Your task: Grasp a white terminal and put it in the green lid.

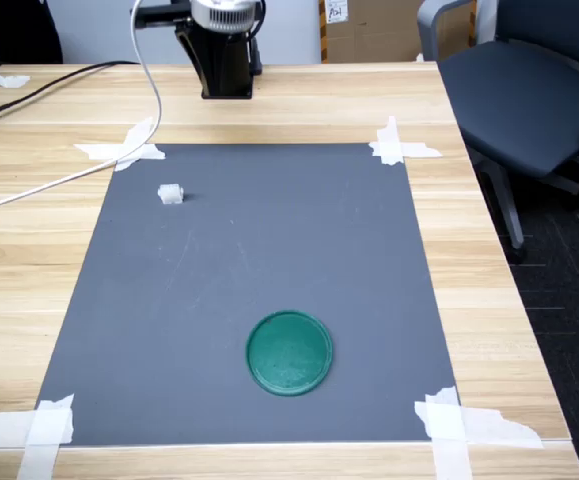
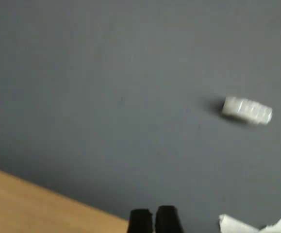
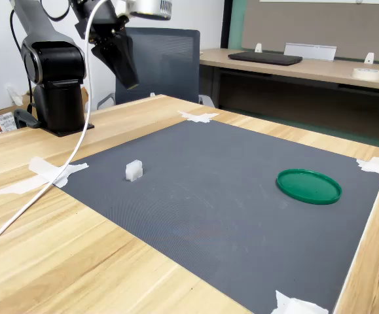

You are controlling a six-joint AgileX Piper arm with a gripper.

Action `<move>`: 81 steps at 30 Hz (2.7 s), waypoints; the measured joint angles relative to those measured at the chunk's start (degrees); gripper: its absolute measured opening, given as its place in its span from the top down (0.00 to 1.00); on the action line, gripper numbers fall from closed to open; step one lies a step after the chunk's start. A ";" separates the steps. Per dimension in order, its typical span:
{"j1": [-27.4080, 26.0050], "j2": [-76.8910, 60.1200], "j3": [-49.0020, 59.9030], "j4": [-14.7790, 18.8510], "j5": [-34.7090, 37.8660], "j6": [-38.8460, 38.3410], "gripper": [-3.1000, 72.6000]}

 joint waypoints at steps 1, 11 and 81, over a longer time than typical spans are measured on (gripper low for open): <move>0.00 0.97 -0.88 -0.31 1.01 0.00 0.98; 0.00 9.86 -9.99 -2.62 7.79 0.92 0.67; -12.02 36.60 -13.26 -0.34 -8.30 -13.35 0.21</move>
